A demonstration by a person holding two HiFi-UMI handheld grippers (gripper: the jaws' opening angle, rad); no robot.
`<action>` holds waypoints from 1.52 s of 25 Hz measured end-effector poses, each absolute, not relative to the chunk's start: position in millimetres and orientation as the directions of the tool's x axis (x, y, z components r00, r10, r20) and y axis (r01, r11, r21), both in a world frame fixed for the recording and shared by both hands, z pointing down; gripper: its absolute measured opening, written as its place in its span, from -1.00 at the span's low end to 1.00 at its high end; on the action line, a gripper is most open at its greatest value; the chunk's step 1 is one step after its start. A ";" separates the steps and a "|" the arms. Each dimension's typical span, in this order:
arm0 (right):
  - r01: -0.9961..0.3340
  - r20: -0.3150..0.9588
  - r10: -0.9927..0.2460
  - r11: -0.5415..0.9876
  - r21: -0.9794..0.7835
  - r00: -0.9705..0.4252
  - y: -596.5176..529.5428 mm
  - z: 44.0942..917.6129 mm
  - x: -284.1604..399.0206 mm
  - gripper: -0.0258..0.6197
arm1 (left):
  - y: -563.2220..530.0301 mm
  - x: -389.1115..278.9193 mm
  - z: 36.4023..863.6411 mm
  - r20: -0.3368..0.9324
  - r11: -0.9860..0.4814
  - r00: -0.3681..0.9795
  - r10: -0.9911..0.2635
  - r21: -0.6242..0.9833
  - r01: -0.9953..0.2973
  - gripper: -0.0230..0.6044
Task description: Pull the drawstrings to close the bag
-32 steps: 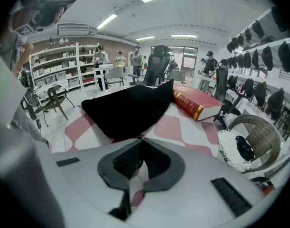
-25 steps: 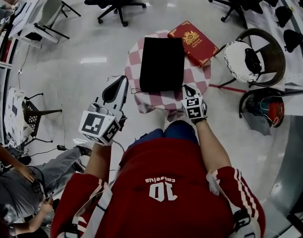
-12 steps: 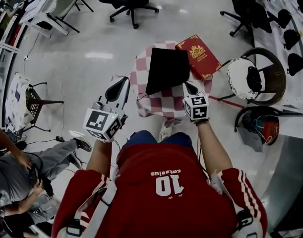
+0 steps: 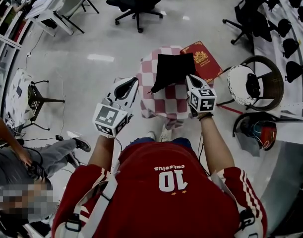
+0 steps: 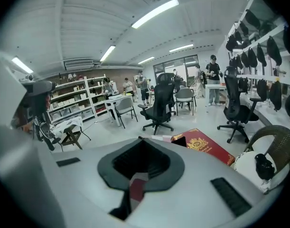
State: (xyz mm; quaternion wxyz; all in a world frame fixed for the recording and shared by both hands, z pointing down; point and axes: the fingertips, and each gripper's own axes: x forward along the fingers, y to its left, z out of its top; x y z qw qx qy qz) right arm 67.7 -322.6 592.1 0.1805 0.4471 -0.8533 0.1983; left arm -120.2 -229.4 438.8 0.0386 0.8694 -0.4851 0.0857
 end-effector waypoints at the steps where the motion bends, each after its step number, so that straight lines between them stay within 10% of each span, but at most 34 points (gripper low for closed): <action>1: -0.835 0.481 -0.695 0.522 -0.174 -0.535 -323.1 587.8 67.0 -0.87 | -227.9 -119.4 440.3 0.194 -0.537 0.523 -0.830 -0.026 -0.843 -0.82; 13: -0.860 0.416 -0.756 0.478 -0.175 -0.505 -335.1 539.1 73.2 -0.87 | -216.0 -94.6 469.7 0.237 -0.639 0.620 -0.748 -0.002 -0.769 -0.33; 38: -0.886 0.318 -0.829 0.454 -0.096 -0.460 -345.0 445.5 72.6 -0.87 | -173.8 -1.9 580.2 0.337 -0.807 0.830 -0.445 0.252 -0.535 -0.29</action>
